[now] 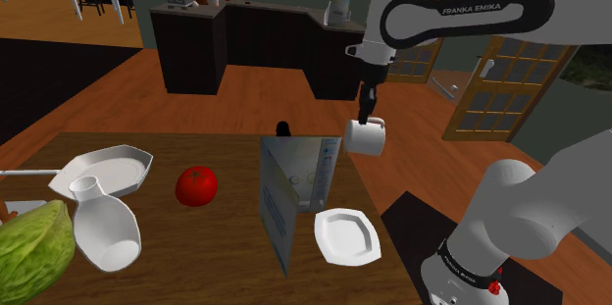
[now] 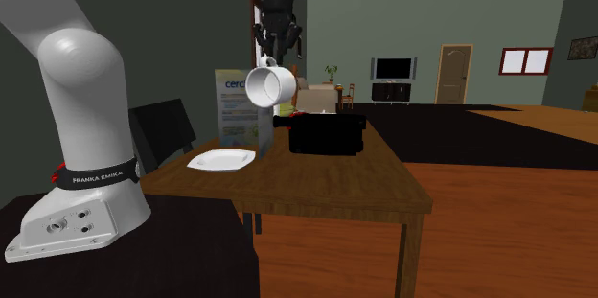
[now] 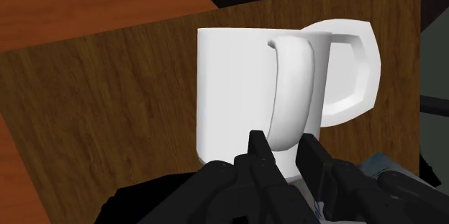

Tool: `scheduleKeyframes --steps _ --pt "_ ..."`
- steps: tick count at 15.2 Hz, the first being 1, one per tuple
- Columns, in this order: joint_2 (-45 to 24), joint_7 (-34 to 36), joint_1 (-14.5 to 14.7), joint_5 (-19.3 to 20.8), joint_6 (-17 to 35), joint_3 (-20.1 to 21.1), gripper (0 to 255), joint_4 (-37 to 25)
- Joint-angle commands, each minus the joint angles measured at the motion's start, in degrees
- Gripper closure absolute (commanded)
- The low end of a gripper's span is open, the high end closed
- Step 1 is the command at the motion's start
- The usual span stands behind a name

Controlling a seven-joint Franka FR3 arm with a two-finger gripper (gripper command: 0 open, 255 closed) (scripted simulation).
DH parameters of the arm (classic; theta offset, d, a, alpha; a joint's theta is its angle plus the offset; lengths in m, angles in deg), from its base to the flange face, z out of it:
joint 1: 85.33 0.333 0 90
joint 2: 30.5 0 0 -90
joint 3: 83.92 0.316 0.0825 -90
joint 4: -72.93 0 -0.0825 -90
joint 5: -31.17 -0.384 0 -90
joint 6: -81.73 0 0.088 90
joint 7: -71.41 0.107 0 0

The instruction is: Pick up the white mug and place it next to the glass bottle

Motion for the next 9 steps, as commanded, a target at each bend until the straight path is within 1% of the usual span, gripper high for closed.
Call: scheduleKeyframes --steps 1,9 --pt "0.3 0.0 0.0 0.0 -1.7 0.1 255 -1.3" --pt "0.2 0.2 0.2 -0.2 -7.8 0.4 255 -7.6"
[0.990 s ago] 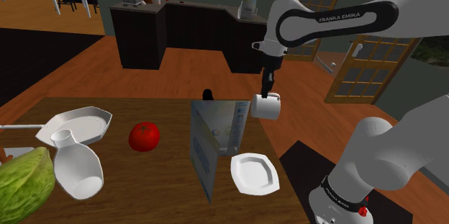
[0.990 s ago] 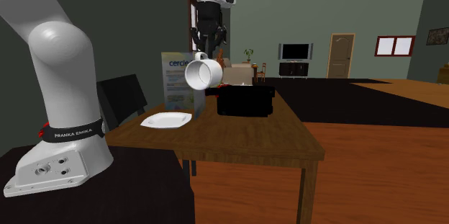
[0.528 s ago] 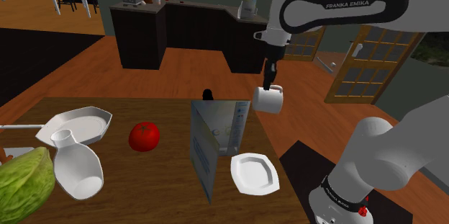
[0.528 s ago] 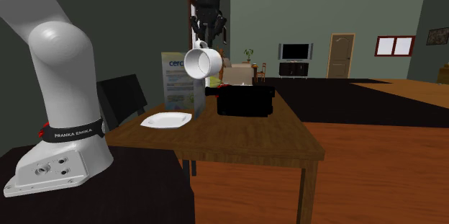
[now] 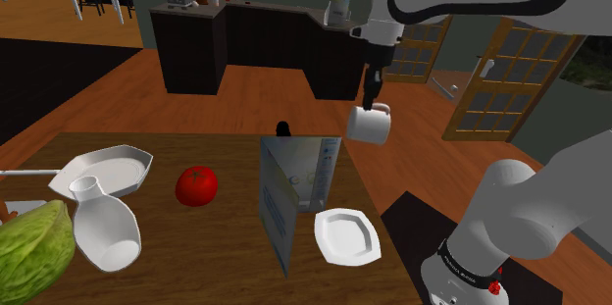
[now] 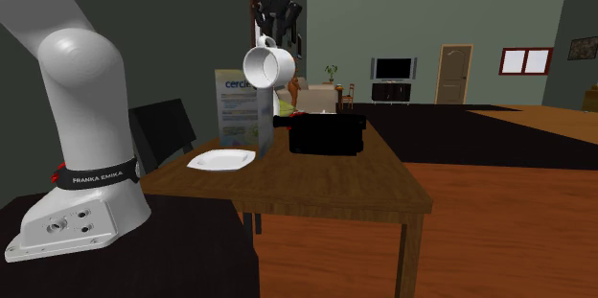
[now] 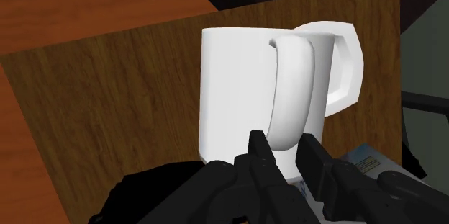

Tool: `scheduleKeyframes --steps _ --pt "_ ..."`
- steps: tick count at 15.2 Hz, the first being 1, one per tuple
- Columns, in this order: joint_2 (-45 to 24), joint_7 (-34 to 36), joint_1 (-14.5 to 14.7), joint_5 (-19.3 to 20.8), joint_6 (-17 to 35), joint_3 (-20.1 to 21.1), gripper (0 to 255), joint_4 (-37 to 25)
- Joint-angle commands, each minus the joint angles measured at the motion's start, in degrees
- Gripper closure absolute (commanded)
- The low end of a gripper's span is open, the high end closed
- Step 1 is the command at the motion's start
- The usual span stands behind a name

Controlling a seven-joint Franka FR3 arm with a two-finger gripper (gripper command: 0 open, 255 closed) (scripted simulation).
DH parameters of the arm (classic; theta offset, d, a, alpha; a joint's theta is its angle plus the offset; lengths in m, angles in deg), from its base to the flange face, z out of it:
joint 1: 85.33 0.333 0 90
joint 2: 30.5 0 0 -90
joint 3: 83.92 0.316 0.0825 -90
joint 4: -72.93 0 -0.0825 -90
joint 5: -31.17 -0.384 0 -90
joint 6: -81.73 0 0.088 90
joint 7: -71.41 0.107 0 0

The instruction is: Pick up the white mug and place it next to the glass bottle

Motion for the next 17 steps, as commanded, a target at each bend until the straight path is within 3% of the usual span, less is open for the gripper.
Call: scheduleKeyframes --steps 1,14,17 --pt "-0.2 0.0 0.0 -0.1 -1.5 0.1 255 -1.7" --pt "-2.1 0.1 0.4 -0.5 -11.0 0.3 255 -13.1" --pt "-3.7 4.1 1.8 -2.2 -10.4 3.1 255 -14.2"
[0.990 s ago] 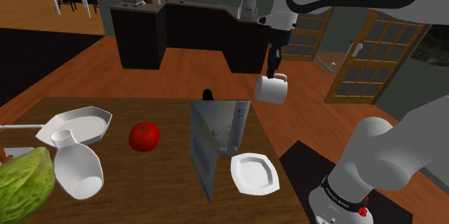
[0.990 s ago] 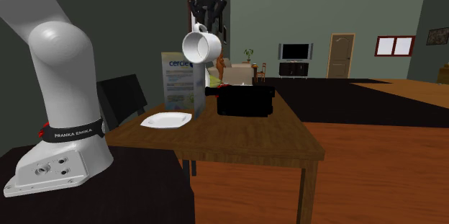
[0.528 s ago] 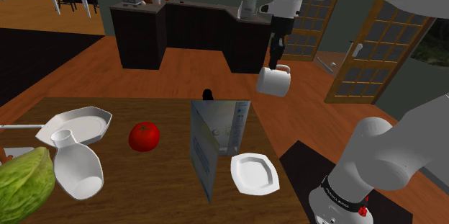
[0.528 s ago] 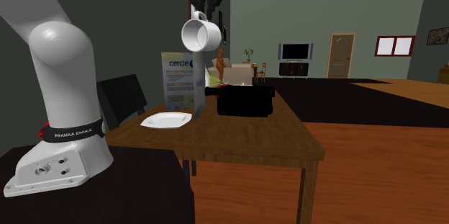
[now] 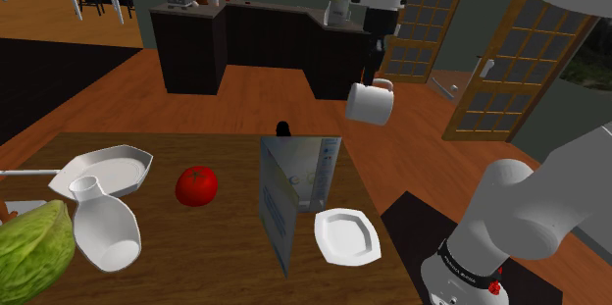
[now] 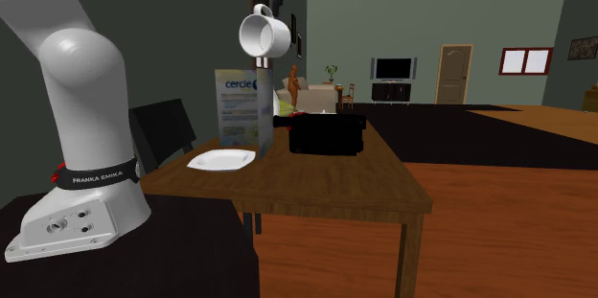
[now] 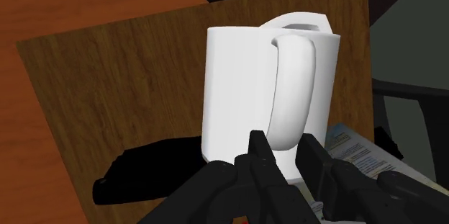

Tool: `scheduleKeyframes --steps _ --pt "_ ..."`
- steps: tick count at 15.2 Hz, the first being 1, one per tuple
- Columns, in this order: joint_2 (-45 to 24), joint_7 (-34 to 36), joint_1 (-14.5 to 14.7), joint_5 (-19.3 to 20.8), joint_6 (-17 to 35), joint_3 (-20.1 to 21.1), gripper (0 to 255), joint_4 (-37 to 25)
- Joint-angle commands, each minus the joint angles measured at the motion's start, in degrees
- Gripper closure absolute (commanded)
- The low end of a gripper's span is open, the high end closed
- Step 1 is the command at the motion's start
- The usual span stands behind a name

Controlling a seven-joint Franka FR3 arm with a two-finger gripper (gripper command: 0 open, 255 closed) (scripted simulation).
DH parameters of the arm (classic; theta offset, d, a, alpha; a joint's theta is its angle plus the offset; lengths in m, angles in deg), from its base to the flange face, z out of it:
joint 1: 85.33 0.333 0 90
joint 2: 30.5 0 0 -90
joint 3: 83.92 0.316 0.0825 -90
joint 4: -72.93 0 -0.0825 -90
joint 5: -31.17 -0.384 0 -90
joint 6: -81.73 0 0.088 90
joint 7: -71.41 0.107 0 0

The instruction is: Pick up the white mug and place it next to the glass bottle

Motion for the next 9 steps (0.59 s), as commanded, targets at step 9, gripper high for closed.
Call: scheduleKeyframes --steps 9 --pt "-8.4 12.6 4.6 -4.3 1.7 8.6 255 -7.3"
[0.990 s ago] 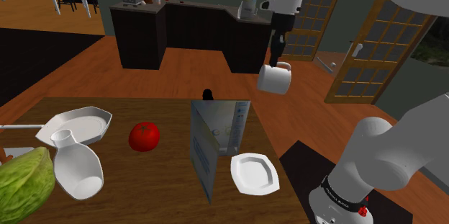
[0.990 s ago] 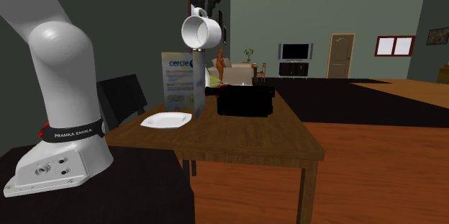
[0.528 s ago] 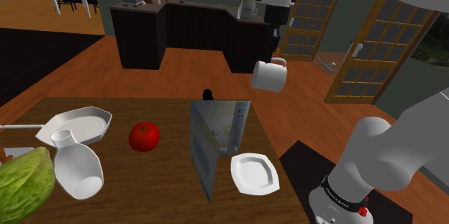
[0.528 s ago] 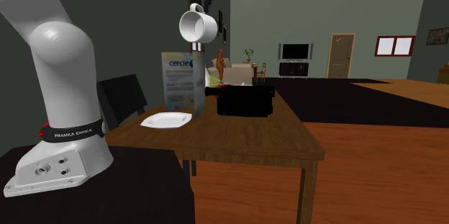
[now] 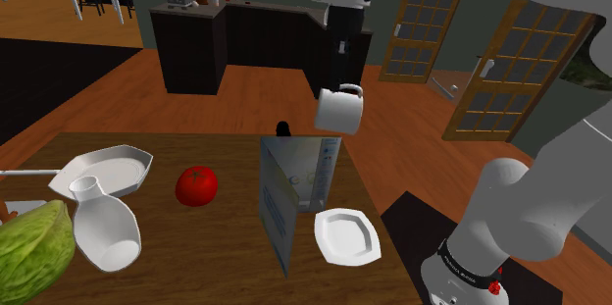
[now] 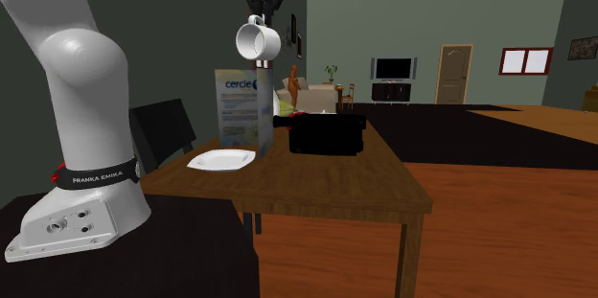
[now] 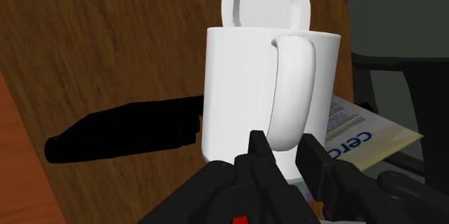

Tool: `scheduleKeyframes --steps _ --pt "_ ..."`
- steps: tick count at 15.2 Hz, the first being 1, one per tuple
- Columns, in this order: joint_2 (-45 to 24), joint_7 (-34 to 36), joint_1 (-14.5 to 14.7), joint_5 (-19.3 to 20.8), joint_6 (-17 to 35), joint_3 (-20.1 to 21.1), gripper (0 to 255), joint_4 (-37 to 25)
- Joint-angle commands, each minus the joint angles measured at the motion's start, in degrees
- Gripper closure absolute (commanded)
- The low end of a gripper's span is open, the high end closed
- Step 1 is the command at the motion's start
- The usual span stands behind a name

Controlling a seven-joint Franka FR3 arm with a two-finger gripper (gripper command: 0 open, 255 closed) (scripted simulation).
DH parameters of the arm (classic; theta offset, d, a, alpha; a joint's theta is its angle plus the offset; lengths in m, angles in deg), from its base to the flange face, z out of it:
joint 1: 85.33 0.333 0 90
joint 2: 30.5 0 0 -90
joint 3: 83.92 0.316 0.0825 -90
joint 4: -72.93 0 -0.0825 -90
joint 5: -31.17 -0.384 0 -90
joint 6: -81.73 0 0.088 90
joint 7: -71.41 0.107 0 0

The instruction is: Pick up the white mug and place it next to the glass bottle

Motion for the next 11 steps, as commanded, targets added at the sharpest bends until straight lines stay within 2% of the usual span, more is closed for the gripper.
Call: scheduleKeyframes --steps 1,11 --pt "-2.5 2.8 1.0 -0.7 0.2 1.8 255 -2.5" --pt "-16.7 15.1 6.0 -1.1 -0.2 8.9 255 -18.0"
